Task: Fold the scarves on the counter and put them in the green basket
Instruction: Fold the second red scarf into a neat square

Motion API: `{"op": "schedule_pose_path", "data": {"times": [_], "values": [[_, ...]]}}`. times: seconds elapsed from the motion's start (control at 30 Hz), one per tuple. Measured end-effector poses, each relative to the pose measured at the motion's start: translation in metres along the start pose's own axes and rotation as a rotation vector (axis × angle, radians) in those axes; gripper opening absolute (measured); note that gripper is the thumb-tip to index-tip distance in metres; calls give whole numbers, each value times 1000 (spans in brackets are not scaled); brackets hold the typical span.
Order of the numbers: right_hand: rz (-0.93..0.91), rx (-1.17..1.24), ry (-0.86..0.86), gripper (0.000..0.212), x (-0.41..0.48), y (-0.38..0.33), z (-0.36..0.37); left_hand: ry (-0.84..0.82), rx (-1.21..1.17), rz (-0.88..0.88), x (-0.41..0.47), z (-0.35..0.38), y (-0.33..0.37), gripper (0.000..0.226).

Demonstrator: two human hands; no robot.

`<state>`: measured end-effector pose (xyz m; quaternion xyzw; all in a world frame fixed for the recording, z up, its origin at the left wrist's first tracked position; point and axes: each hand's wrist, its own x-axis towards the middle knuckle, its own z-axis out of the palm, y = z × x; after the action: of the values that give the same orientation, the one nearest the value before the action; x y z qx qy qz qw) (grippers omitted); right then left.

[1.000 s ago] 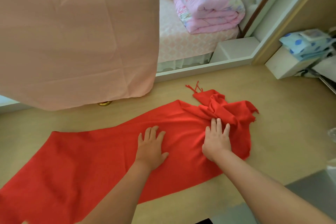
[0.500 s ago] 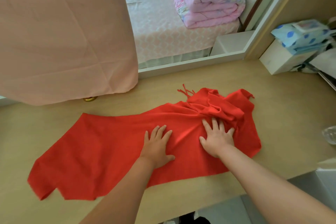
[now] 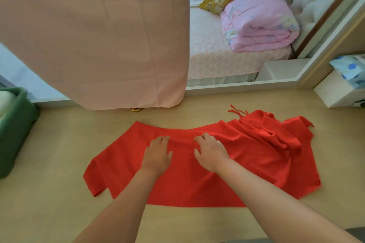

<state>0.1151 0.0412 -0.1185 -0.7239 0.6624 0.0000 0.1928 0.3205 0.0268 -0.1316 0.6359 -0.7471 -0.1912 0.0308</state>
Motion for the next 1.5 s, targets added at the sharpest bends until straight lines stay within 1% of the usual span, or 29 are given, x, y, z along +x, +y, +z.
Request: {"op": "schedule_pose_path", "data": {"times": [0.1, 0.2, 0.27, 0.37, 0.43, 0.5, 0.53, 0.6, 0.67, 0.73, 0.77, 0.83, 0.87, 0.9, 0.93, 0.97, 1.0, 1.07, 1.1, 1.17, 1.2, 1.23, 1.27, 1.3, 1.37, 1.4, 1.43, 1.47, 1.5], "values": [[-55, 101, -52, 48, 10, -49, 8, 72, 15, -95, -8, -21, -45, 57], [-56, 209, -102, 46, 21, -99, 23, 98, 21, -147, -16, -36, -98, 60], [-52, 255, -131, 46, 28, -132, 34, 59, 19, -199, -20, -42, -134, 64], [-17, 305, -154, 48, 38, -178, 49, -58, 51, -299, -26, -51, -179, 70], [23, 328, -170, 52, 44, -203, 59, -128, 107, -327, -28, -56, -201, 68], [53, 351, -186, 57, 47, -224, 68, -168, 179, -295, -30, -60, -218, 52], [57, 362, -182, 61, 48, -234, 71, -170, 157, -273, -29, -63, -225, 42], [47, 377, -152, 71, 49, -249, 73, -176, -72, -221, -29, -70, -234, 38], [28, 354, -126, 84, 50, -257, 70, -194, -308, -101, -27, -79, -235, 43], [9, 302, -122, 89, 52, -259, 62, -160, -396, 57, -21, -90, -230, 43], [-7, 277, -106, 83, 54, -258, 57, -122, -427, 113, -19, -98, -225, 42], [-38, 231, 0, 55, 55, -254, 43, -43, -487, 183, -17, -116, -211, 43], [-40, 211, 74, 40, 56, -252, 36, -27, -510, 208, -16, -123, -205, 41], [-33, 200, 122, 30, 55, -249, 29, -29, -527, 225, -17, -129, -199, 39], [-35, 199, 133, 25, 54, -247, 25, -54, -534, 234, -17, -133, -196, 39], [-47, 208, 100, 23, 52, -244, 22, -100, -519, 236, -18, -137, -194, 39], [-63, 231, 30, 23, 49, -241, 21, -180, -466, 223, -20, -139, -193, 38], [-80, 278, -118, 29, 44, -232, 25, -446, -272, 183, -21, -139, -196, 33], [-78, 276, -139, 32, 43, -225, 28, -604, -166, 140, -22, -137, -199, 31], [-61, 255, -100, 34, 46, -210, 29, -887, -39, -6, -25, -132, -205, 27], [-43, 247, -74, 35, 48, -203, 28, -968, -36, -99, -25, -128, -207, 27], [-17, 238, -55, 35, 52, -196, 27, -992, -47, -178, -25, -124, -206, 26], [8, 221, -45, 35, 55, -189, 26, -954, -67, -223, -23, -120, -204, 27], [25, 191, -40, 36, 59, -182, 25, -850, -43, -209, -19, -115, -201, 31], [30, 121, -53, 42, 66, -171, 25, -509, 12, -151, -9, -101, -196, 38], [21, 90, -66, 45, 69, -167, 25, -355, -33, -156, -5, -94, -194, 40], [11, 66, -84, 48, 73, -165, 26, -270, -87, -177, -3, -87, -191, 46], [-1, 49, -103, 51, 76, -163, 28, -241, -117, -197, 0, -81, -187, 53], [-14, 40, -124, 54, 79, -161, 30, -264, -111, -216, 3, -74, -185, 59]]}}
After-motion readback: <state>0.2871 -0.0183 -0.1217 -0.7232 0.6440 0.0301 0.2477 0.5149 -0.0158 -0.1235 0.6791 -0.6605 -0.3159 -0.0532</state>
